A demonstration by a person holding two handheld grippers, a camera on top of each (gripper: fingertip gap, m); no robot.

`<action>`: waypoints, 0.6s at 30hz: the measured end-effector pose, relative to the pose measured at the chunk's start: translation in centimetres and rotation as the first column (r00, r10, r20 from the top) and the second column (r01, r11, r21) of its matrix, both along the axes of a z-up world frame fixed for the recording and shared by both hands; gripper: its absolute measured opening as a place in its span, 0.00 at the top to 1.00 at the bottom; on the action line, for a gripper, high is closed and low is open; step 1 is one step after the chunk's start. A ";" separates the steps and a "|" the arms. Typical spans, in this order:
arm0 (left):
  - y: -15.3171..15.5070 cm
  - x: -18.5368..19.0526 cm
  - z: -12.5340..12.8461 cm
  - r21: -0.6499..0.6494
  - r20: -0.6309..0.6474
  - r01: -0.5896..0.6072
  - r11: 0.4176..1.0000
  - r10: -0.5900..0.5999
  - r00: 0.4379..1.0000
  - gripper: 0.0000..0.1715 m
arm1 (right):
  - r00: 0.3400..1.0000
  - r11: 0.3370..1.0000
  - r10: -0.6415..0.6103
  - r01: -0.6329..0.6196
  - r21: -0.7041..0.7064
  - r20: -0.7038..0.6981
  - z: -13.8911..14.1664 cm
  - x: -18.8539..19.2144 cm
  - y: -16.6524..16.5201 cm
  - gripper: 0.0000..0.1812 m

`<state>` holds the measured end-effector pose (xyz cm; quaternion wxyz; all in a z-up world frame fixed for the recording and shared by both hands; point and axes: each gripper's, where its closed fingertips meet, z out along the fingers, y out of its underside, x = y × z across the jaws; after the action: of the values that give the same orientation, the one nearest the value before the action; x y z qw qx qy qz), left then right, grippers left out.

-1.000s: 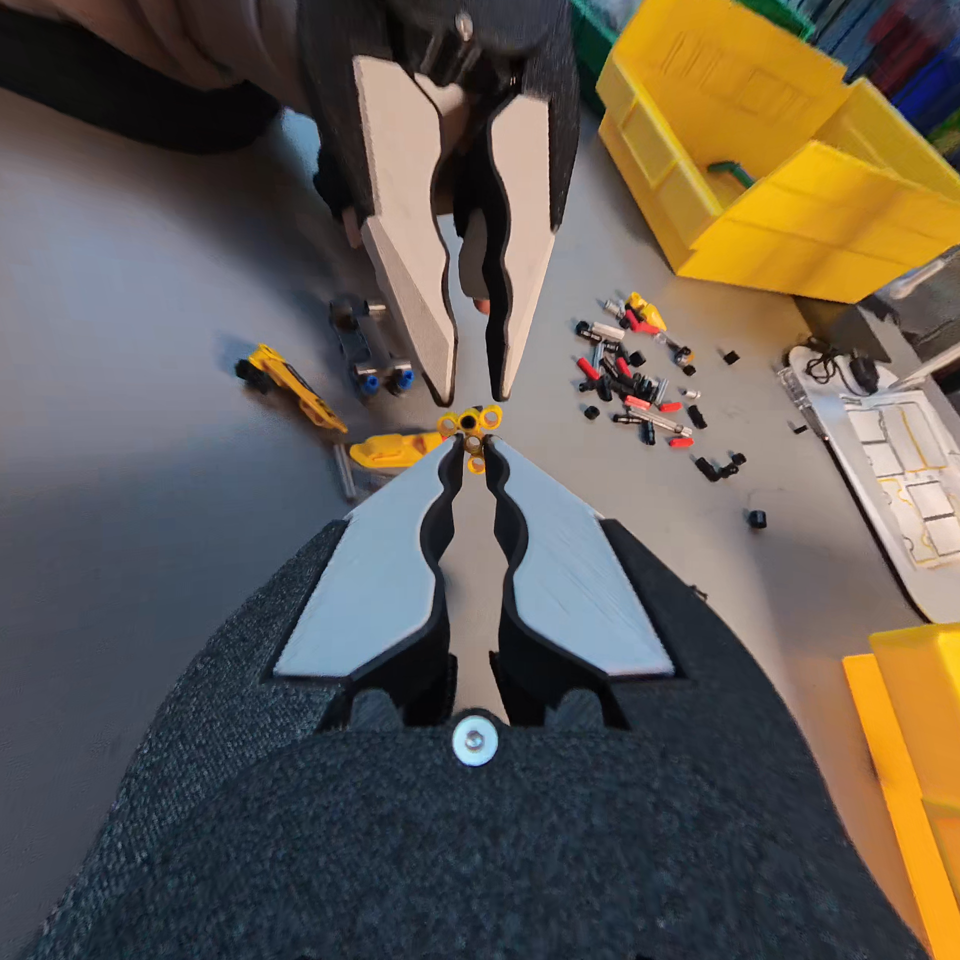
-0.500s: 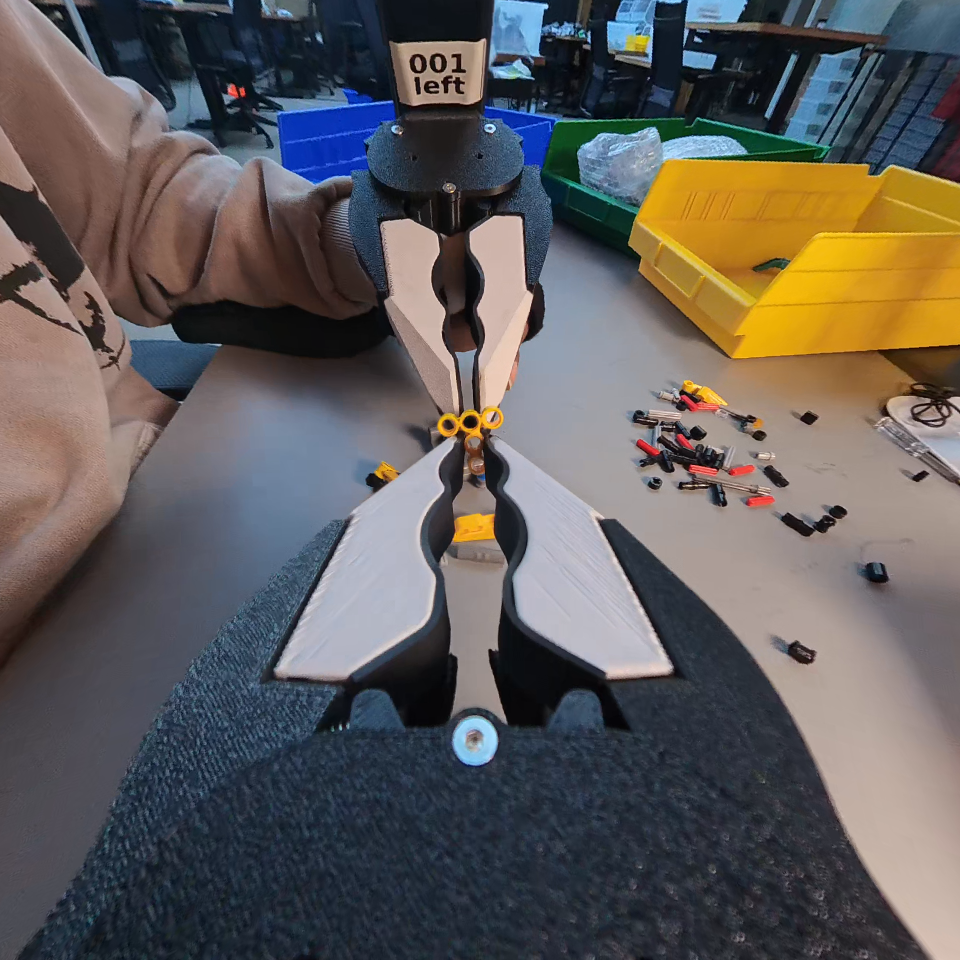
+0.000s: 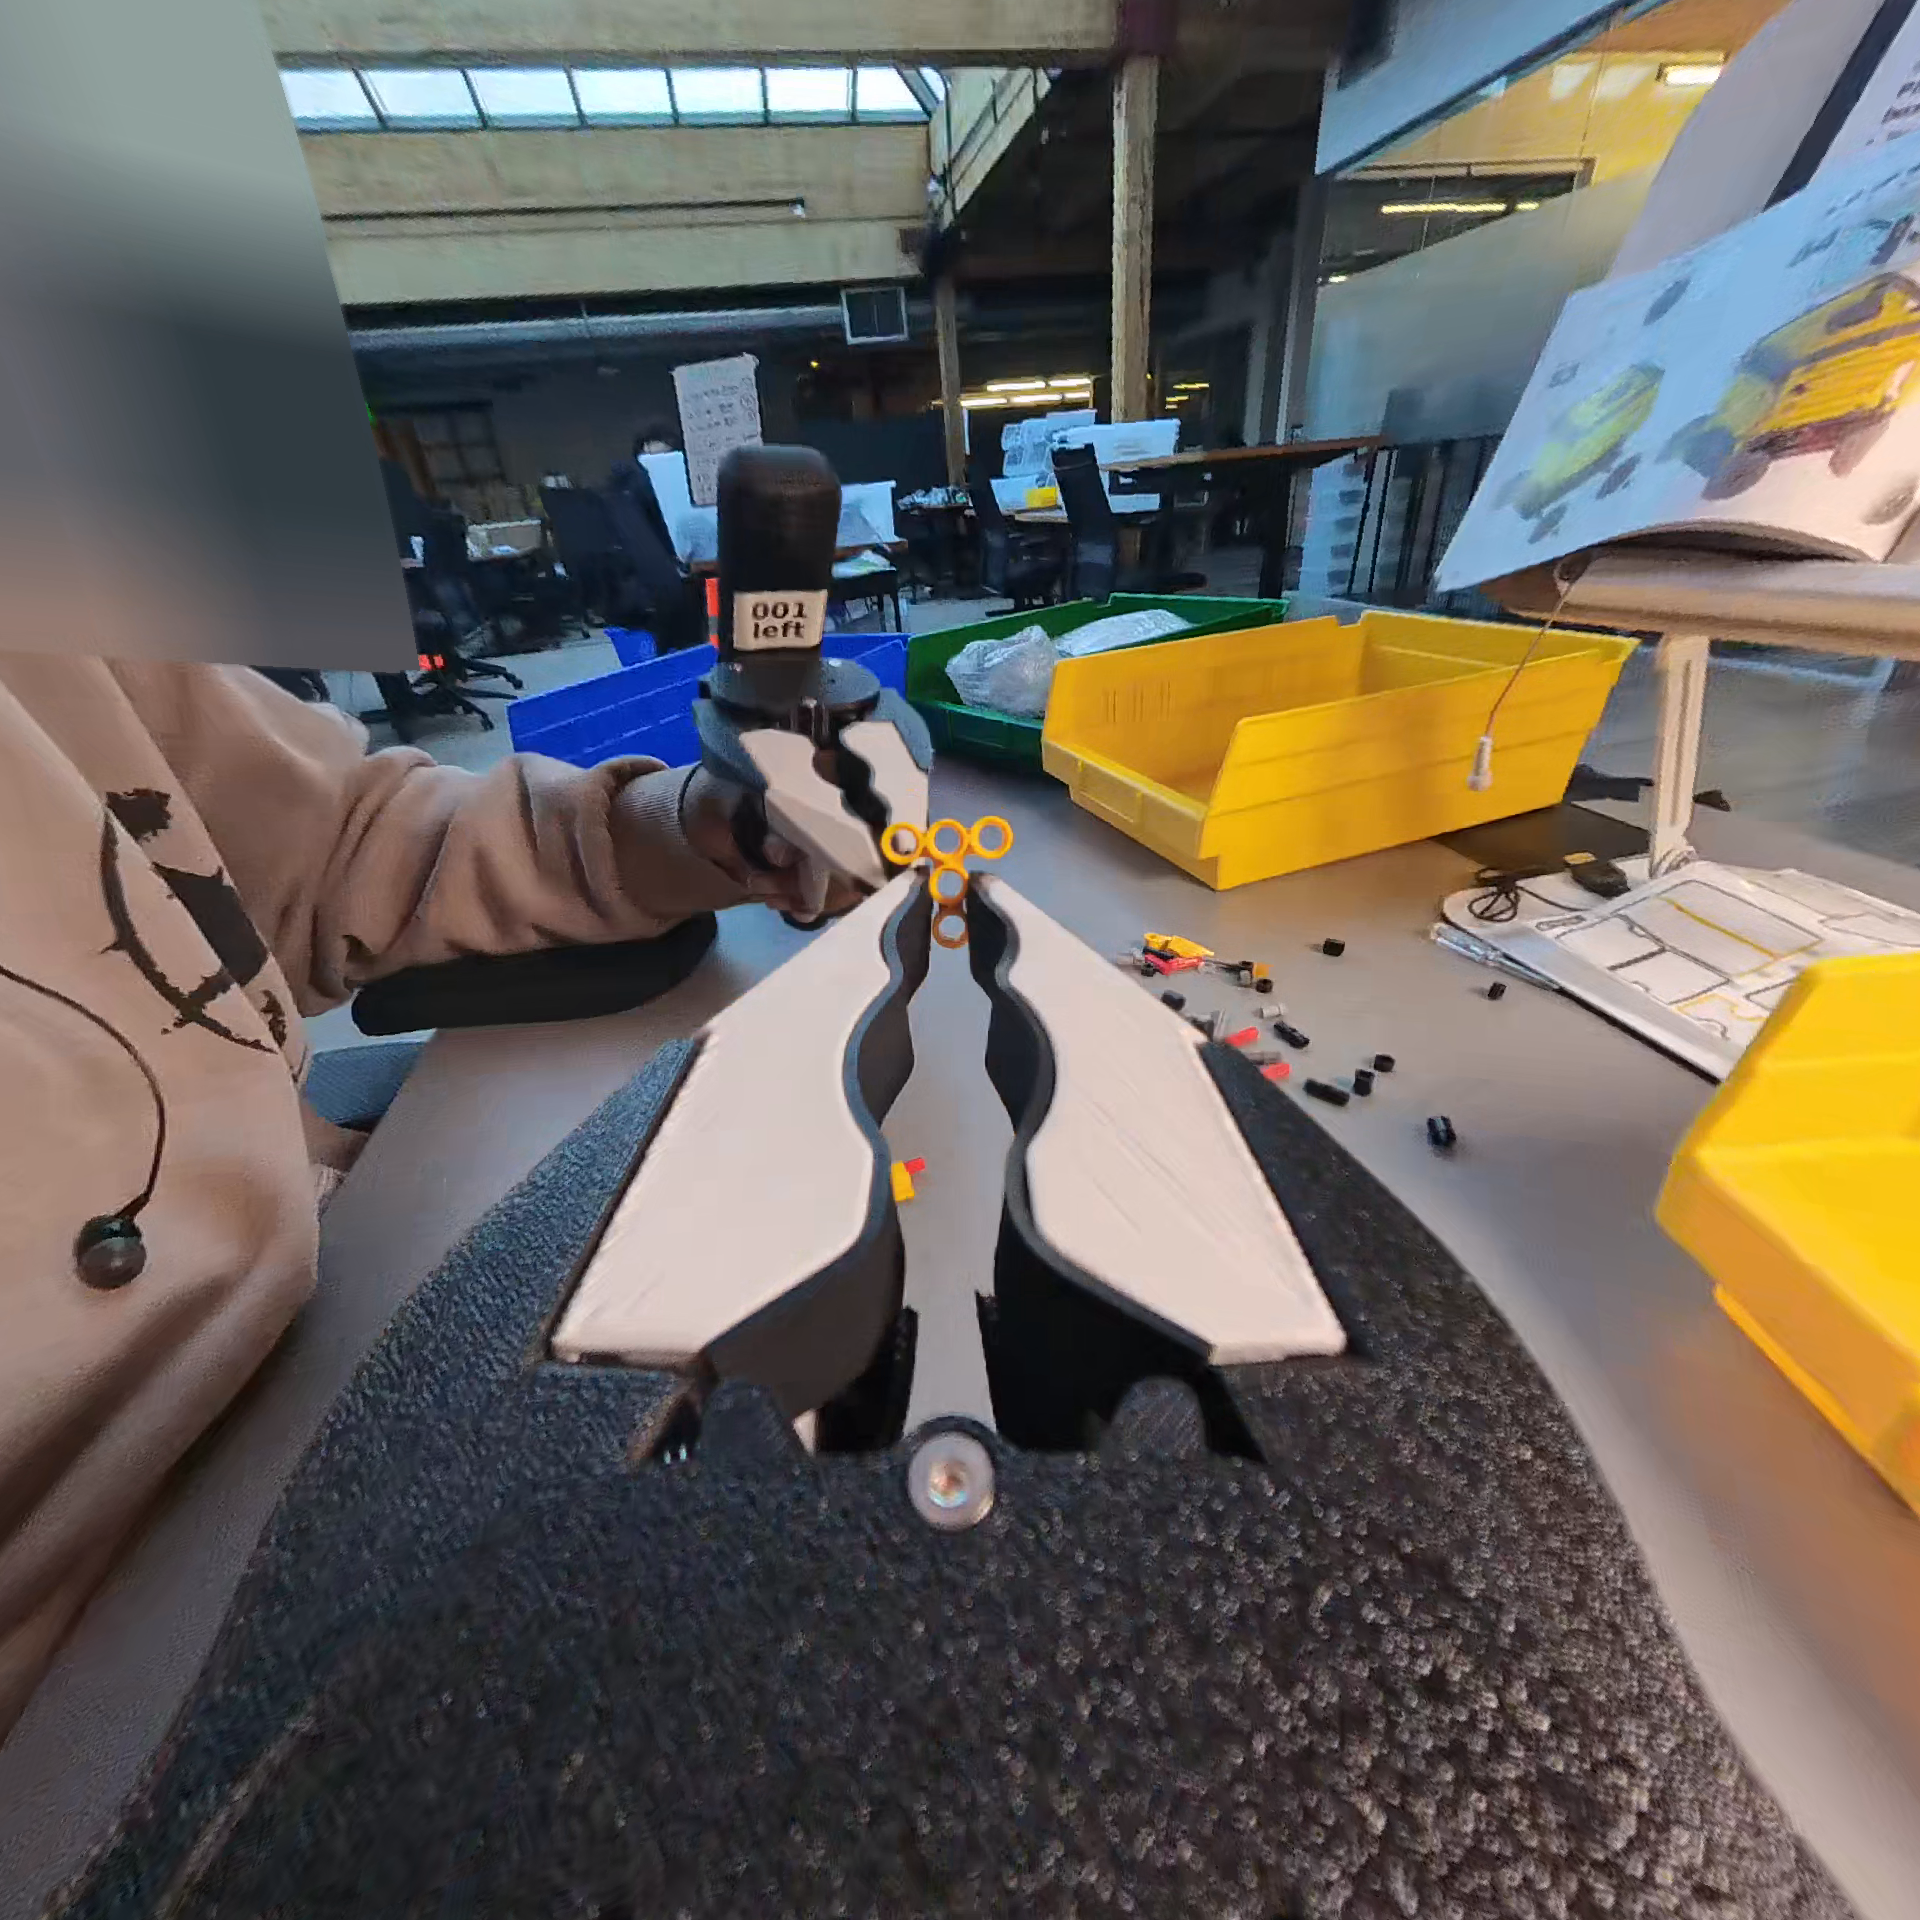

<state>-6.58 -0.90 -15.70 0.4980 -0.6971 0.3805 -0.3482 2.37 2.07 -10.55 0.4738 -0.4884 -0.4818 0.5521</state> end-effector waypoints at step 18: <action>-0.6 2.9 -5.0 -0.024 -0.236 0.033 0.999 -0.038 0.971 0.98 | 0.780 0.941 -0.087 -0.141 0.309 0.620 -13.7 -3.6 -2.4 0.97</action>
<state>-3.64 -1.55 -20.70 0.4358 -0.7317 0.4459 -0.2753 -1.28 -0.38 -24.21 0.3558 -0.5476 -0.7058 0.2744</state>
